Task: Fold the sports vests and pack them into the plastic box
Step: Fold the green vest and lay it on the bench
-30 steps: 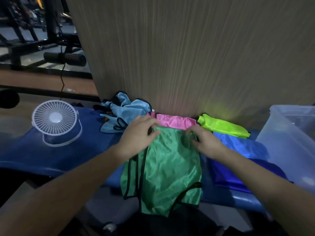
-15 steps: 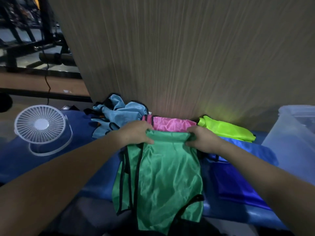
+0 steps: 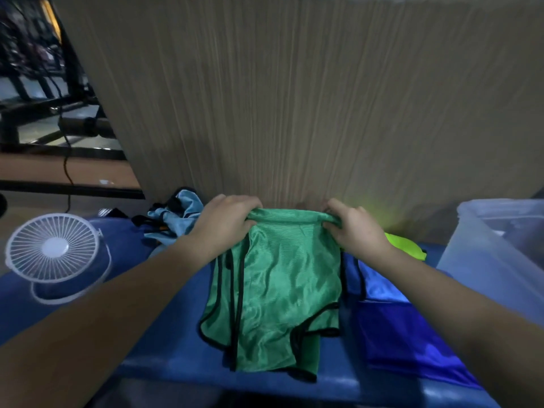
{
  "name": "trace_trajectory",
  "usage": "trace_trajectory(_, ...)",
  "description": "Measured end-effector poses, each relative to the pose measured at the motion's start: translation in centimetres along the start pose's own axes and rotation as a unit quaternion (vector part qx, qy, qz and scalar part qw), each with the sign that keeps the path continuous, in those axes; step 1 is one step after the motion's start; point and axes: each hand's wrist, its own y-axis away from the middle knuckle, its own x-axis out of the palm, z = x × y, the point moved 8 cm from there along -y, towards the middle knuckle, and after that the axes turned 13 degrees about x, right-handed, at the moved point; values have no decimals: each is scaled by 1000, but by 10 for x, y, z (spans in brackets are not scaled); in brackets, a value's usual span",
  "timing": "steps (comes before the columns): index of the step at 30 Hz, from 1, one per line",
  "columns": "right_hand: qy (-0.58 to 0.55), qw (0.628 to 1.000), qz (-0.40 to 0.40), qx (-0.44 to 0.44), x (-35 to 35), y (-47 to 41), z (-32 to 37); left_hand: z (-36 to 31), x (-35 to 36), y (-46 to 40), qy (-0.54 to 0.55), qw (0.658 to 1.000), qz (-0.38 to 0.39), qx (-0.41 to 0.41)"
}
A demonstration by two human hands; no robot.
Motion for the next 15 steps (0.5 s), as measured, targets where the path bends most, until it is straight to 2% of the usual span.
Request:
trace_trajectory(4,16,997,-37,-64,-12,45,11,-23,-7,35,-47,997,-39,45)
trace_trajectory(9,3,990,-11,-137,-4,115,19,-71,-4,96,-50,991,-38,116)
trace_trajectory(15,43,979,46,-193,20,181,24,-108,8,158,-20,992,8,124)
